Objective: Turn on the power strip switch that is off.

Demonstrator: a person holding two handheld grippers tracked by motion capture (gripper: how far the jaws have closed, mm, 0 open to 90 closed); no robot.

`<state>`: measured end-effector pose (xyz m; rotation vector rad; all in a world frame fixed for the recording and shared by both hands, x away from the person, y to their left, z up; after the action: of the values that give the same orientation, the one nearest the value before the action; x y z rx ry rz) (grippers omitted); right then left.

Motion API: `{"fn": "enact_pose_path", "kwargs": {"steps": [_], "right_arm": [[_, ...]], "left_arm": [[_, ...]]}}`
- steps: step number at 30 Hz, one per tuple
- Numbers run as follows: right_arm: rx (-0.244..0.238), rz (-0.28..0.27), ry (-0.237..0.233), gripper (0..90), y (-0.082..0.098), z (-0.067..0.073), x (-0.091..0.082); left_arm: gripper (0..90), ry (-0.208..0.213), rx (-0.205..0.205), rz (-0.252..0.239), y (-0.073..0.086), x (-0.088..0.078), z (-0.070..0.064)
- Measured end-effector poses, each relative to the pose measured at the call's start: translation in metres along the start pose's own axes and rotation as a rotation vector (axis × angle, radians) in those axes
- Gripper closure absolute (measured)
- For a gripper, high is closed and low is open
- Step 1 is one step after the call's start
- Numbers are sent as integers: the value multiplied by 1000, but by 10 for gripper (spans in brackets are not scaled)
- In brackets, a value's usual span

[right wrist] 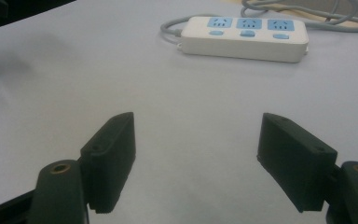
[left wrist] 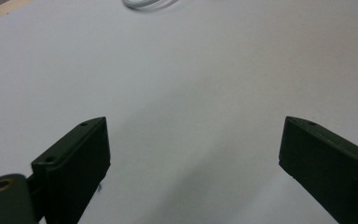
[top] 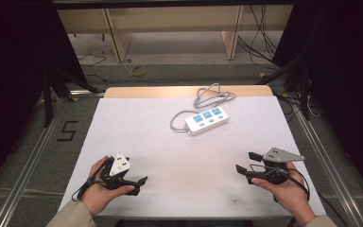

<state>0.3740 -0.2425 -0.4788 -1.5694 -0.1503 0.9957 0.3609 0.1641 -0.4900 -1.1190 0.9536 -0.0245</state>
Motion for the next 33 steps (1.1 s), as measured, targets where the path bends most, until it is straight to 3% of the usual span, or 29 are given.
{"fn": "enact_pose_path", "kwargs": {"steps": [5, 8, 15, 23, 33], "right_arm": [[-18, 4, 4, 301, -1, -2, 0], [-18, 12, 5, 373, -2, -2, 1], [-38, -4, 37, 687, -13, -5, 2], [-50, 31, 103, 889, -24, -14, 5], [-15, 30, 112, 900, -35, -18, 13]], "left_arm": [[75, 15, 6, -10, -3, 3, -3], [75, 9, 8, -6, -3, 4, -2], [76, 0, 4, -11, -3, 2, -1], [81, 3, -6, -3, -2, 3, -1], [86, 4, -20, -7, -2, 2, -2]]}}
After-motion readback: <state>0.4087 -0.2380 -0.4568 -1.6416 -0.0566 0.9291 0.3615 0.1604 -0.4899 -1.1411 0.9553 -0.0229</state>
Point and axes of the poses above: each handheld gripper's, and its own axes: x roughly forward along the jaws, y roughly out of its underside, z roughly to its left, the point moved 6 cm from there along x, roughly forward along the jaws
